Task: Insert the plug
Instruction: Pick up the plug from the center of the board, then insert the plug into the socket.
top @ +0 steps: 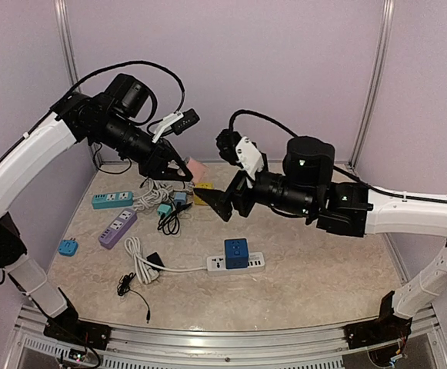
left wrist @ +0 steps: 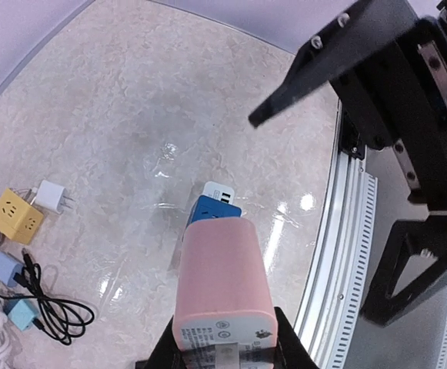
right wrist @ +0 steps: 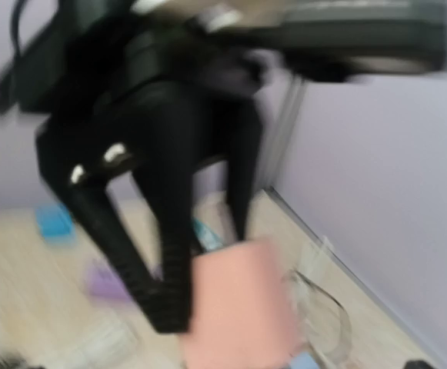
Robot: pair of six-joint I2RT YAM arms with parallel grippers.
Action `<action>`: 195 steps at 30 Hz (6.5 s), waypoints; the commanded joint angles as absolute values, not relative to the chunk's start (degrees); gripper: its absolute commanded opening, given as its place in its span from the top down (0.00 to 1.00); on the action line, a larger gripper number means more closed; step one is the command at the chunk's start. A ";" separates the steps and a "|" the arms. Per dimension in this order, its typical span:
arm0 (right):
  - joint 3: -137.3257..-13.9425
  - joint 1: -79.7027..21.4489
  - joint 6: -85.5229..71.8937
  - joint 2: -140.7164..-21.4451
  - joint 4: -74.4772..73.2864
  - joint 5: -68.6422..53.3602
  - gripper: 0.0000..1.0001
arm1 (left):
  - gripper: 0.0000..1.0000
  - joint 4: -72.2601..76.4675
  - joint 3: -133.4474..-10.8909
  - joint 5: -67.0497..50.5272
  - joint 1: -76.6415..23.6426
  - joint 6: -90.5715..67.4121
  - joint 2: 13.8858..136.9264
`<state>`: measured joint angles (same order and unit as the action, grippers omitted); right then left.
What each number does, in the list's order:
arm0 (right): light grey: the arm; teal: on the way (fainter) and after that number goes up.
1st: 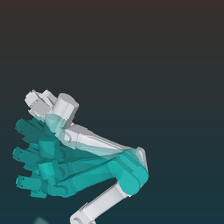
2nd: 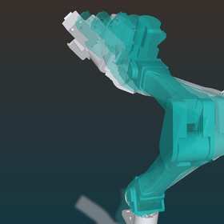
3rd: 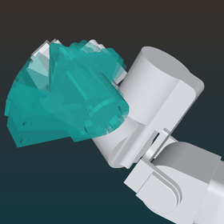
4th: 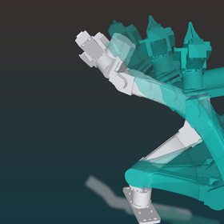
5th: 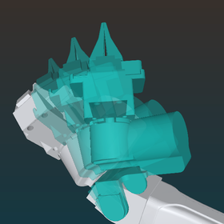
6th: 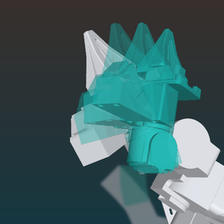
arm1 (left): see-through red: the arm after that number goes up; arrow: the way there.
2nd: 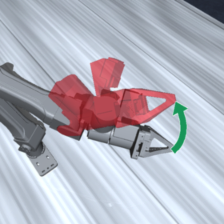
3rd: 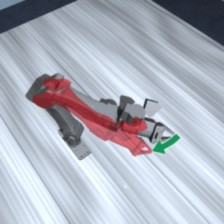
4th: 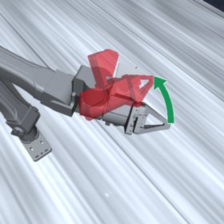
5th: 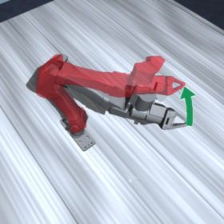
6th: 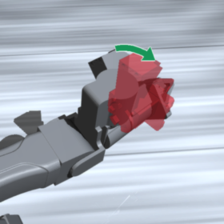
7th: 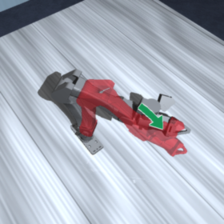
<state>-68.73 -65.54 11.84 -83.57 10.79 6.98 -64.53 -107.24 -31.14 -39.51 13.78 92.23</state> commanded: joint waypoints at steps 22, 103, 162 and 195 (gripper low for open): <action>-64.92 -61.02 -27.13 -85.42 50.67 -26.51 0.51 | 1.00 -73.17 -130.08 -30.63 -51.75 23.43 92.69; -68.27 -65.08 1.70 -63.98 -1.57 -20.06 0.23 | 1.00 -37.24 -91.61 -9.64 -67.26 21.49 74.72; -78.71 -53.09 22.02 -83.28 -34.50 -20.03 1.00 | 0.01 -18.01 -59.94 -6.52 -46.63 10.52 59.99; -79.64 -48.74 31.94 -99.82 -34.40 -25.64 1.00 | 0.01 -7.89 -30.12 -11.32 -21.15 2.29 42.51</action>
<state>-78.98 -48.82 32.71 -98.61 -33.61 -22.76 -9.78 -30.46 -10.28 -21.61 2.94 42.17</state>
